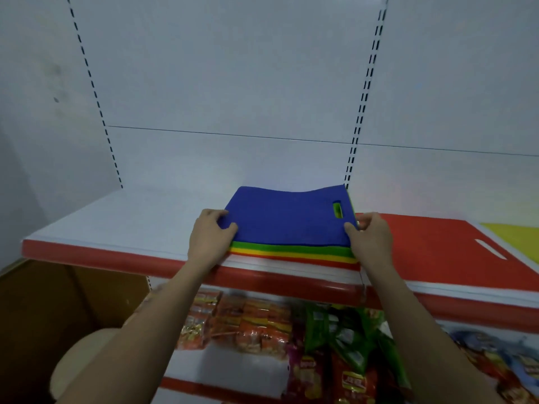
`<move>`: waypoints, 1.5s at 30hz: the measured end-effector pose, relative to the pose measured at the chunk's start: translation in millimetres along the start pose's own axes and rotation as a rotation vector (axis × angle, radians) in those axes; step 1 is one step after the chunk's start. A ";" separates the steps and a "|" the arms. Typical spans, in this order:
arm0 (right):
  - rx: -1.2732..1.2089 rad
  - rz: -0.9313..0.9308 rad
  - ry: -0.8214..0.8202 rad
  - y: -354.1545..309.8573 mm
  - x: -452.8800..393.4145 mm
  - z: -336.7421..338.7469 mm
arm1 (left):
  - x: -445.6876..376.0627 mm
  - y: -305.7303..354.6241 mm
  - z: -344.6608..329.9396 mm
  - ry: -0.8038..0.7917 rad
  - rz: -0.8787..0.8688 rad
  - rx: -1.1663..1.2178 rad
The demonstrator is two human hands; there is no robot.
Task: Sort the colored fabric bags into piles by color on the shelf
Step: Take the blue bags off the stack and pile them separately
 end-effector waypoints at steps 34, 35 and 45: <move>0.029 -0.083 0.123 -51.4 20.2 62.0 | -26.5 49.4 6.9 -0.419 0.133 0.493; -0.042 -0.107 0.111 -50.3 24.9 68.2 | -25.8 49.7 3.7 -0.445 0.141 0.566; -0.057 -0.167 0.245 -13.4 102.4 155.6 | 26.8 107.4 -67.6 -0.778 -0.005 0.641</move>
Point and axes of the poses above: each hand's wrist, its own x-axis away from the middle knuckle, its own z-axis out of the back of the hand, y = z × x, the point moved 8 cm from there along -x, towards the middle knuckle, and after that the axes turned 8 degrees about x, right-handed, at the moved point
